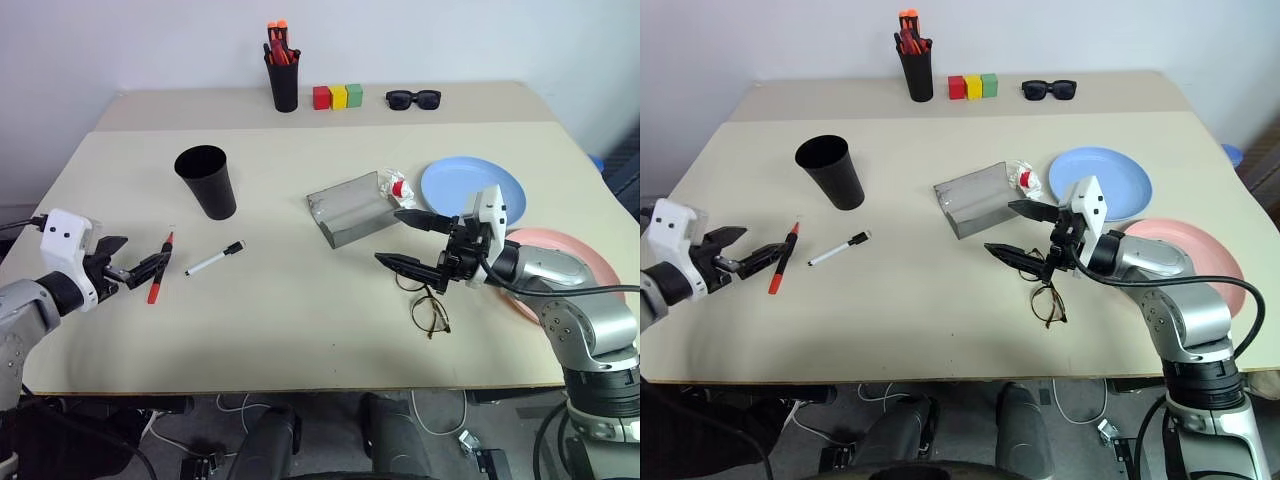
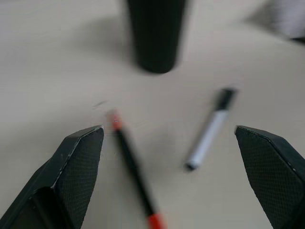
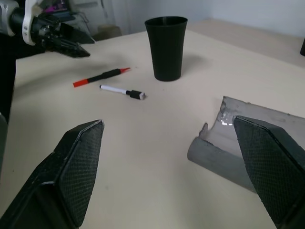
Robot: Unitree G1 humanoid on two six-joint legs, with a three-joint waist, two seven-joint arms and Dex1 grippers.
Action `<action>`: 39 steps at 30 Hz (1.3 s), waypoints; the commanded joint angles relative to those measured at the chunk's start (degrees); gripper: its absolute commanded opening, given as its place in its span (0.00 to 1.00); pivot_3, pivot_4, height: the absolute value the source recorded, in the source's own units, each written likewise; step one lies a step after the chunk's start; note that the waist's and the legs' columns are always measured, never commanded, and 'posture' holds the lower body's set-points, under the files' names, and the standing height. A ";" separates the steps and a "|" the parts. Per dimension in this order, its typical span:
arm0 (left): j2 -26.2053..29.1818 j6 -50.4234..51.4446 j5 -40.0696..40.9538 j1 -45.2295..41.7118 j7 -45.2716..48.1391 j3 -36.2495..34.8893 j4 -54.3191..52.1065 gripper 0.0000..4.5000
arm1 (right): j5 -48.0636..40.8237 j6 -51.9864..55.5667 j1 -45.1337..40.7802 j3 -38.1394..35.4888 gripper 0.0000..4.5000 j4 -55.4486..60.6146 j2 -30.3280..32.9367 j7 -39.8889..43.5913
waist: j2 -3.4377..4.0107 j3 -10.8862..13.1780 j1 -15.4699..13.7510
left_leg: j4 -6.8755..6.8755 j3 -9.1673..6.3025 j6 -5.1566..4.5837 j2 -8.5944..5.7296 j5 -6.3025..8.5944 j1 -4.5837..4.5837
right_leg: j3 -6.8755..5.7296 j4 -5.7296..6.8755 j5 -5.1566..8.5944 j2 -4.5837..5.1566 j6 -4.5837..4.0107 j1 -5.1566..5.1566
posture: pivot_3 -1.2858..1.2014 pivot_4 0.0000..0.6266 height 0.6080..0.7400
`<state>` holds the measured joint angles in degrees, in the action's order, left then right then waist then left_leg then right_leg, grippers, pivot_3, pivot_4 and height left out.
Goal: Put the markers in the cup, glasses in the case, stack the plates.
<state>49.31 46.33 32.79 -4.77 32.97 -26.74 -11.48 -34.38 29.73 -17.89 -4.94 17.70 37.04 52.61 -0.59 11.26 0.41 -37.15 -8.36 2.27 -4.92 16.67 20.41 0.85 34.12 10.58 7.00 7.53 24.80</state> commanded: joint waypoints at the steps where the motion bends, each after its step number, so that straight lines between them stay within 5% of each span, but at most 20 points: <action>1: -0.72 6.19 -1.87 -4.55 -8.36 -0.88 0.01 1.00 | 0.64 -1.86 0.52 0.35 0.98 2.43 -0.67 -0.49 | -0.01 0.00 0.15 | 0.00 0.00 0.00 0.00 0.00 0.00 | 0.00 0.00 -0.01 0.00 0.00 0.00 | 0.52 0.24 1.00; 6: -4.05 15.43 -3.51 -13.18 -17.06 0.52 4.66 1.00 | 1.08 -2.20 1.71 0.20 0.98 3.17 -0.35 -0.94 | -0.03 -0.01 0.28 | 0.03 0.01 0.02 -0.01 0.00 -0.02 | 0.01 0.03 -0.05 -0.02 0.01 0.04 | 0.52 0.24 1.00; 18: -4.21 29.69 -4.27 -24.32 -16.45 6.93 16.03 1.00 | 0.39 -1.52 3.08 -1.00 0.98 3.34 -0.54 -2.88 | -0.14 -0.03 0.35 | 0.01 0.05 0.08 -0.01 0.02 0.01 | 0.06 0.03 -0.05 -0.05 0.01 0.08 | 0.52 0.24 1.00; 32: -3.40 26.48 -9.26 -31.40 -11.54 15.03 24.79 1.00 | 1.62 -1.76 2.72 -0.50 0.98 2.81 -0.37 -4.08 | -0.14 -0.03 0.30 | 0.01 0.07 0.10 -0.01 0.01 0.00 | 0.08 0.04 -0.06 -0.05 0.01 0.09 | 0.52 0.24 1.00; 35: -3.48 25.00 -10.12 -32.25 -9.52 17.23 26.46 0.81 | 2.02 -1.76 1.98 -0.13 0.99 2.69 -0.49 -4.50 | -0.14 -0.03 0.28 | 0.01 0.07 0.10 -0.01 0.01 0.00 | 0.08 0.04 -0.06 -0.05 0.01 0.09 | 0.52 0.24 1.00; 39: -3.96 24.73 -10.33 -32.58 -7.69 18.02 26.82 0.34 | 2.31 -1.72 1.52 -0.04 0.99 2.71 -0.47 -4.80 | -0.14 -0.03 0.29 | 0.01 0.08 0.10 -0.01 0.01 0.00 | 0.09 0.04 -0.06 -0.05 0.02 0.09 | 0.52 0.24 1.00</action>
<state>44.76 71.53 22.95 -36.31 24.23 -9.21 15.82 -32.04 28.43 -15.34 -4.67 19.32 36.55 47.95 -0.72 11.22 0.70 -37.14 -8.29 2.37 -4.93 16.68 20.41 0.93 34.16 10.52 6.95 7.55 24.89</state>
